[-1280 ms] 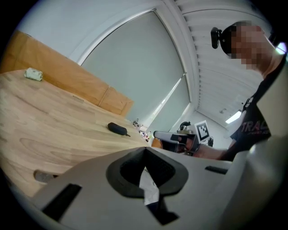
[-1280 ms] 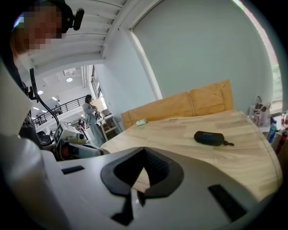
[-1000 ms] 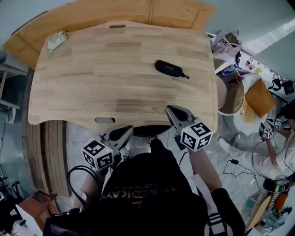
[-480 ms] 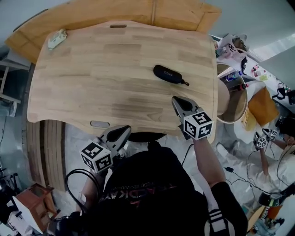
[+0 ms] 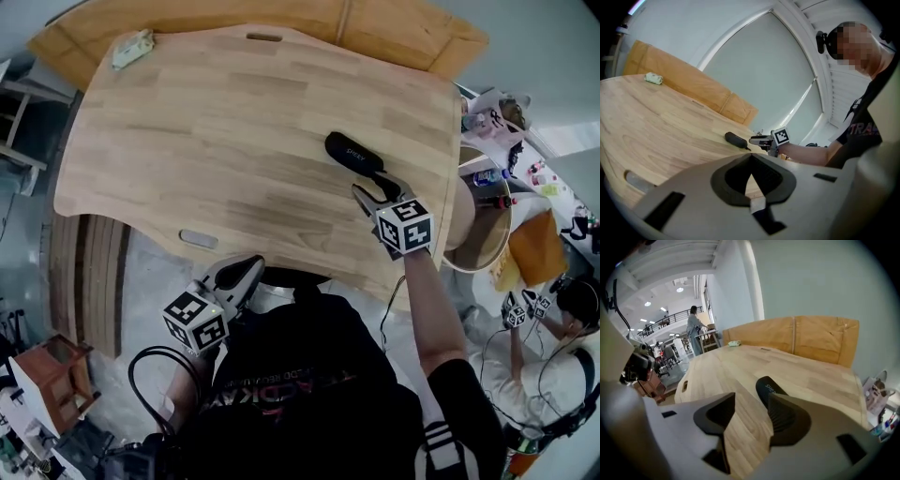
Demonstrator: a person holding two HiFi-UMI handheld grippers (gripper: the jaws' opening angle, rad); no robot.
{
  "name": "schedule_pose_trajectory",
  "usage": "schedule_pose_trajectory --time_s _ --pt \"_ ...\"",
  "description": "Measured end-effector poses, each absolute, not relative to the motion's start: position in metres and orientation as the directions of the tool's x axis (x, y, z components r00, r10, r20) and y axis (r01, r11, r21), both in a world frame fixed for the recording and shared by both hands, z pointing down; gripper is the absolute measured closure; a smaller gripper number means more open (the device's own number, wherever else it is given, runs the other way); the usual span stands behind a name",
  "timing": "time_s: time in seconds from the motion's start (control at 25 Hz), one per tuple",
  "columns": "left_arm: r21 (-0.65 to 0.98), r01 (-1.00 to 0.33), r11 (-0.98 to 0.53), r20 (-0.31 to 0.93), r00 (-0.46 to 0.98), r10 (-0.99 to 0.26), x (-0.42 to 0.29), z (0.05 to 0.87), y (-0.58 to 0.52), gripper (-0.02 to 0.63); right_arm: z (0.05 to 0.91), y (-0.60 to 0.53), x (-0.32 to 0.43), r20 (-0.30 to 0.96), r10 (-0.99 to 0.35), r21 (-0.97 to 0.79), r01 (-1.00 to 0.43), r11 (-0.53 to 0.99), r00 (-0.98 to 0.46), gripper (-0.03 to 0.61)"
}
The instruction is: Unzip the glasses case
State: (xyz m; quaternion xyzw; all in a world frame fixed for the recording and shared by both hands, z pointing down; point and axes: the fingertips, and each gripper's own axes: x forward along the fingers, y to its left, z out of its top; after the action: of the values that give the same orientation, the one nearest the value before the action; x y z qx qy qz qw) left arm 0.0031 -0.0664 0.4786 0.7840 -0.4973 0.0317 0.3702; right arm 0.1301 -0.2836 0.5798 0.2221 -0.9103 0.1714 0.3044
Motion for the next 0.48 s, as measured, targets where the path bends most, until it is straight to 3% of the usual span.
schedule_pose_trajectory --time_s 0.24,0.48 --pt "0.55 -0.814 -0.187 0.429 0.468 -0.773 0.005 0.481 -0.067 0.603 0.617 -0.323 0.125 0.761 -0.225 -0.037 -0.387 0.921 -0.609 0.254" --pt "0.551 -0.82 -0.155 0.437 0.441 -0.784 0.007 0.481 -0.067 0.603 0.651 -0.345 0.114 0.85 -0.133 0.001 -0.25 0.968 -0.51 0.214"
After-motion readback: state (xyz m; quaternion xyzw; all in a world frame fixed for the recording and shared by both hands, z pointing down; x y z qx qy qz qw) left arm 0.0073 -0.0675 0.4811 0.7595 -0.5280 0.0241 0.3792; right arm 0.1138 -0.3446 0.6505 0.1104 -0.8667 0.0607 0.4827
